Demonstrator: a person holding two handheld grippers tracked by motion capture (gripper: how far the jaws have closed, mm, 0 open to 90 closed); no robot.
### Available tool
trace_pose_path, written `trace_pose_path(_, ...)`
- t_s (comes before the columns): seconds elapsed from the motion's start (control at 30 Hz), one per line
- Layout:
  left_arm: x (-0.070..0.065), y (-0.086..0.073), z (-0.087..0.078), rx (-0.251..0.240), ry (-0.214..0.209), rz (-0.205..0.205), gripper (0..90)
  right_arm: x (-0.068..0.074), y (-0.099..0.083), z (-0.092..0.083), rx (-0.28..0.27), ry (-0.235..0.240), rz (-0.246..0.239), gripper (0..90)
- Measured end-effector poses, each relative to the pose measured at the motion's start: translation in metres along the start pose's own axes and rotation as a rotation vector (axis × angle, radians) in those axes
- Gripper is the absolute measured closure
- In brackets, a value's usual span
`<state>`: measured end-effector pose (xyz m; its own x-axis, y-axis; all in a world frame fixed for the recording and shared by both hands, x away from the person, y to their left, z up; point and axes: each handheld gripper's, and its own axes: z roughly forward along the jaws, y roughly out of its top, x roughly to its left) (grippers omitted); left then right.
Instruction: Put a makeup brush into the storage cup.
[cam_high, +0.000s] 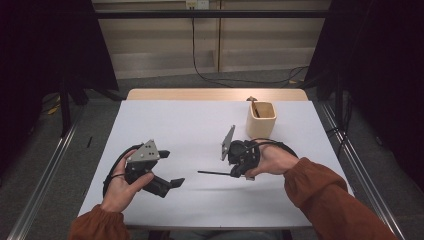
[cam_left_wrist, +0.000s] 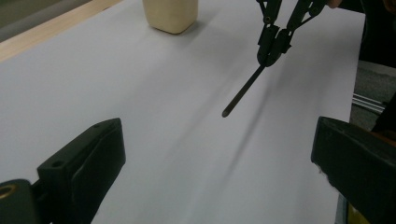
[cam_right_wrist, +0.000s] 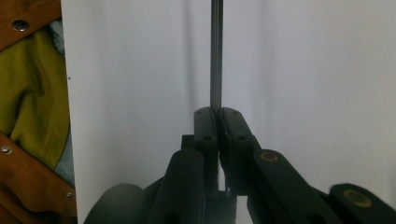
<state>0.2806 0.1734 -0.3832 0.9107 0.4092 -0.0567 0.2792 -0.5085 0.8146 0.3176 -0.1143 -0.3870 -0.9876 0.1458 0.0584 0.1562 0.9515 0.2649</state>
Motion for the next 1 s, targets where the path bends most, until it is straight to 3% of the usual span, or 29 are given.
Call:
trace_pose_path(0.2,0.000,0.007,0.006,0.026,-0.018,0.034,2.9,0.002,0.005,0.001,0.000,0.001,-0.019,85.9)
trace_pose_path(0.33,0.000,0.011,0.010,0.046,-0.023,0.035,3.0,0.005,0.009,0.002,0.011,0.000,-0.042,85.9)
trace_pose_path(0.7,-0.004,0.010,0.021,0.156,-0.049,0.069,3.2,0.008,0.019,0.011,0.040,0.013,-0.070,85.9)
trace_pose_path(1.0,-0.004,0.013,0.034,0.204,-0.079,0.059,2.9,0.012,0.029,0.017,0.033,0.027,-0.085,85.9)
